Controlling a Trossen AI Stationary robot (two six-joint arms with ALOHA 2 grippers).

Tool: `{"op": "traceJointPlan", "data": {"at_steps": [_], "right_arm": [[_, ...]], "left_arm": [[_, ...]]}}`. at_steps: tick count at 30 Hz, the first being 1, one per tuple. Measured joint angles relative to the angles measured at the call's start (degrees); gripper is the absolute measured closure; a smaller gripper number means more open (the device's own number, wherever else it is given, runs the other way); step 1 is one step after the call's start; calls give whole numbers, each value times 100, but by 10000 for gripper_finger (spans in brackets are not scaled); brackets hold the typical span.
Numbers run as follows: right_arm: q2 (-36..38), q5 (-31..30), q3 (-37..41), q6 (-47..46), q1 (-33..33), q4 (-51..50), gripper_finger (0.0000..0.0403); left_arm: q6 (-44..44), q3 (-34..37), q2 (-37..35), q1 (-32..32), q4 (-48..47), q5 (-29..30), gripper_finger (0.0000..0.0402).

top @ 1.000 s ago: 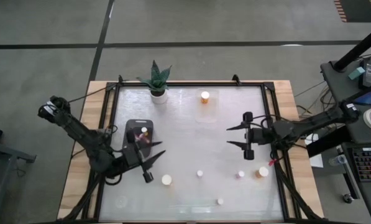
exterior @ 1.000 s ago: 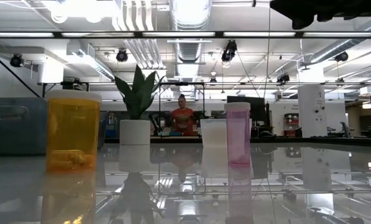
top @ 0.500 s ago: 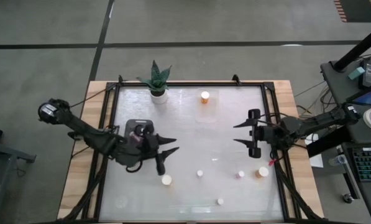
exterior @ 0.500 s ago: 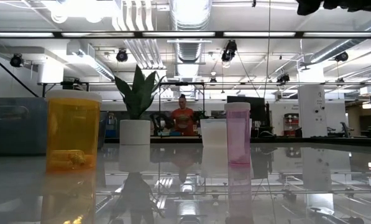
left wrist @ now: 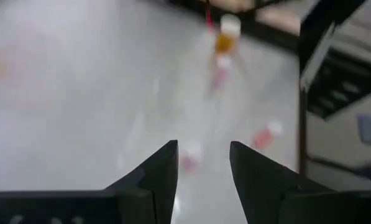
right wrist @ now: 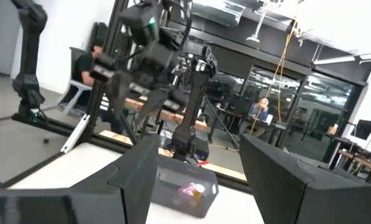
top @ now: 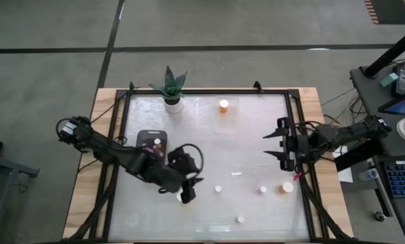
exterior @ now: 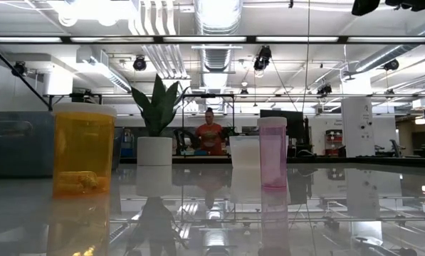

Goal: Pick and place medicine bottles into bin by pill shape (circle, oval)
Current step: Put the left big orange pill bottle into the transparent bin

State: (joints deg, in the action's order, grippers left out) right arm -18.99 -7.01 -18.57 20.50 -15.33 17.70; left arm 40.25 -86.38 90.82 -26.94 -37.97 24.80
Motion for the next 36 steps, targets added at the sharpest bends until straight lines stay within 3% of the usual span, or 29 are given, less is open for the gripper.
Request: {"op": "traceJointPlan", "data": {"at_steps": [6,11,16,25,29,36], "right_arm": [[241,-11,0,-88,0,-304,183],[231,-31,-1,-97,0,-295,183],[210,-49,0,-34,0,-286,183],[204,-48,0,-34,0,-243,183],[198,-50,0,-41,0,-243,183],[195,-50,0,-97,0,-261,183]], "left_arm": [[1718,-770,795,-108,-1410,-1598,277],[2281,-1336,1483,-375,-2003,-2408,305],[1964,-1713,1980,-528,-2698,-2397,331],[569,-1458,2134,-627,-2866,-1961,332],[260,-1387,2132,-627,-2851,-1843,301],[237,-1154,2141,-625,-2840,-1607,199]]}}
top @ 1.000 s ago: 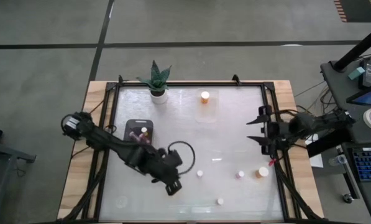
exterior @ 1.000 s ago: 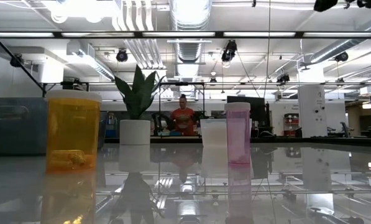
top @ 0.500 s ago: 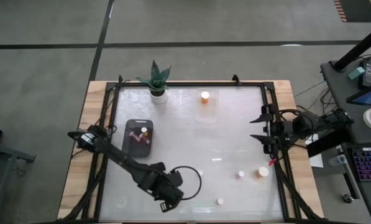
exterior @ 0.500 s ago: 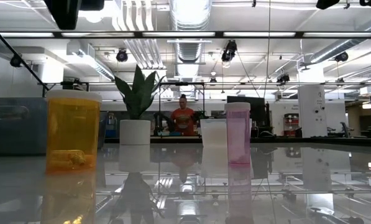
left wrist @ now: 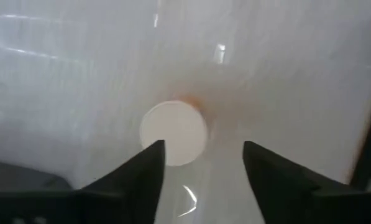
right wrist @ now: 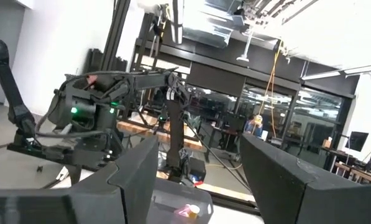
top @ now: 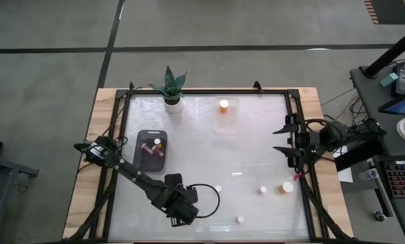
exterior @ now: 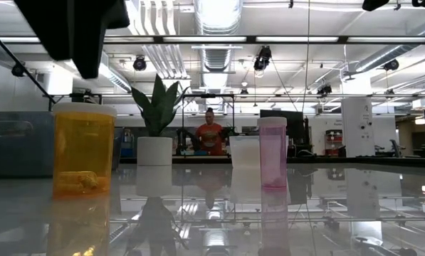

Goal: Pick and place medicine bottles into bin by pill shape (circle, oval)
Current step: Put the left big orange pill bottle into the transparent bin

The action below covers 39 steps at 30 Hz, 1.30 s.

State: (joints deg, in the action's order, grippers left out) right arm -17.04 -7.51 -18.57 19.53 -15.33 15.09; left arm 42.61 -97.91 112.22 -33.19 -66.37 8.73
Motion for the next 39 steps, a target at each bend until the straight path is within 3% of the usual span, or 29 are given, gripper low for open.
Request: {"op": "traceJointPlan", "data": {"at_steps": [7,17,39], "right_arm": [[0,1,0,2,0,-5,183],[-2,1,0,20,0,-13,183],[-2,-5,0,46,0,-25,183]], "left_arm": [[-141,349,4,24,182,112,141],[-129,962,31,84,1010,95,139],[218,954,15,270,1658,93,139]]}}
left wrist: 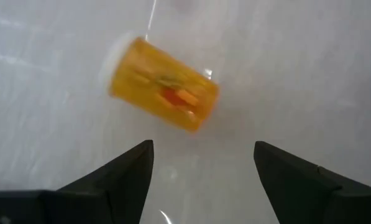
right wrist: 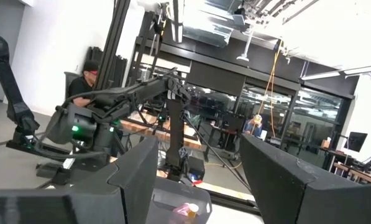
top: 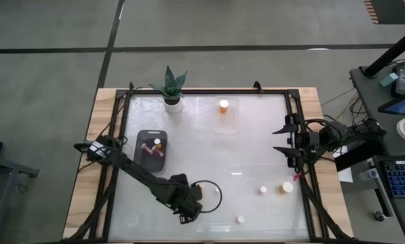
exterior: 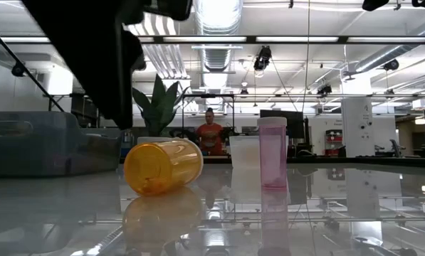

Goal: Pick and place medicine bottles into bin by pill shape (circle, oval)
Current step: Put the left big orange pill bottle into the transparent bin

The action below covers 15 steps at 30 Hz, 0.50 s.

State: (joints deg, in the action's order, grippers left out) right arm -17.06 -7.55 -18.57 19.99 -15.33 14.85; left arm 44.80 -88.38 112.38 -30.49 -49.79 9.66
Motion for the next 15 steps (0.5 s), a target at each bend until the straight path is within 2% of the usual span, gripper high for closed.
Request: {"op": "traceJointPlan", "data": {"at_steps": [5,12,15], "right_arm": [[0,-1,0,-2,0,-6,183],[-4,-4,0,-65,0,-146,183],[-4,-4,0,-65,1,-140,183]], "left_arm": [[532,-4,-46,197,-119,-169,139],[2005,-160,-79,460,-129,-230,139],[2355,-160,-79,519,-118,-229,139]]}}
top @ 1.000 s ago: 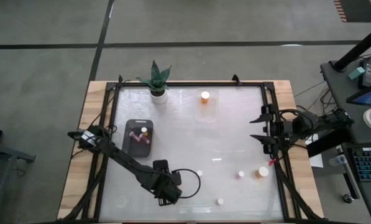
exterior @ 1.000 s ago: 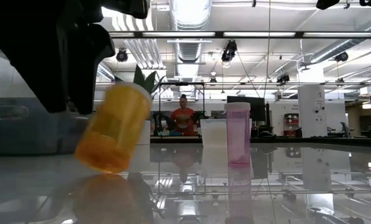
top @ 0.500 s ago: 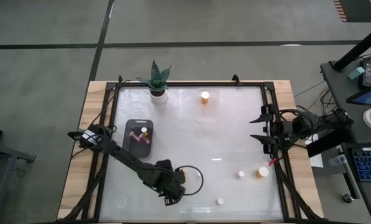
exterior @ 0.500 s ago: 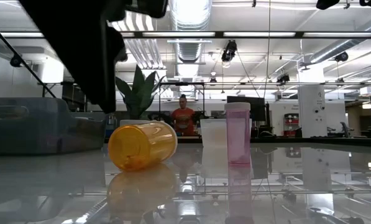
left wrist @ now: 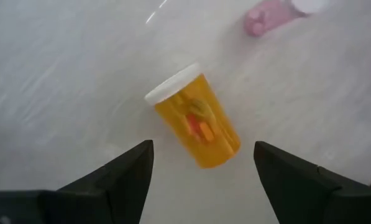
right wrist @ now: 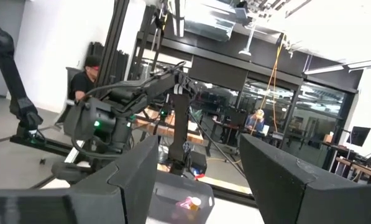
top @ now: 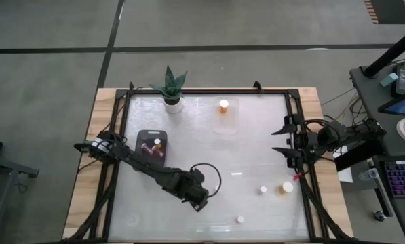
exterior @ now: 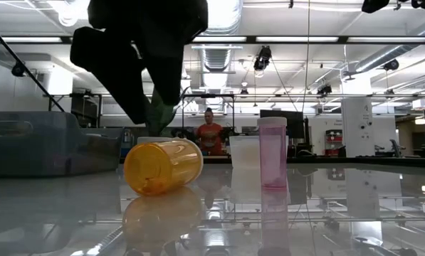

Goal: Pick and place medicine bottles into bin by pill shape (circle, oval)
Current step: Put the left big orange pill bottle into the transparent bin

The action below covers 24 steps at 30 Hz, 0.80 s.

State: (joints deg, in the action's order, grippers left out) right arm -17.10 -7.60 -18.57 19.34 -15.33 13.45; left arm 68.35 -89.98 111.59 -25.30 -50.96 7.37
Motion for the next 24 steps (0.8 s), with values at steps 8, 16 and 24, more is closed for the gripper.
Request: {"op": "traceJointPlan", "data": {"at_steps": [8,16,24], "right_arm": [[3,2,2,4,-1,-162,183],[-28,3,4,-77,-1,-258,183],[-28,2,4,-79,-1,-272,183]], "left_arm": [[855,51,150,20,671,86,139],[935,93,240,6,535,66,159],[1067,224,512,-67,564,110,169]]}}
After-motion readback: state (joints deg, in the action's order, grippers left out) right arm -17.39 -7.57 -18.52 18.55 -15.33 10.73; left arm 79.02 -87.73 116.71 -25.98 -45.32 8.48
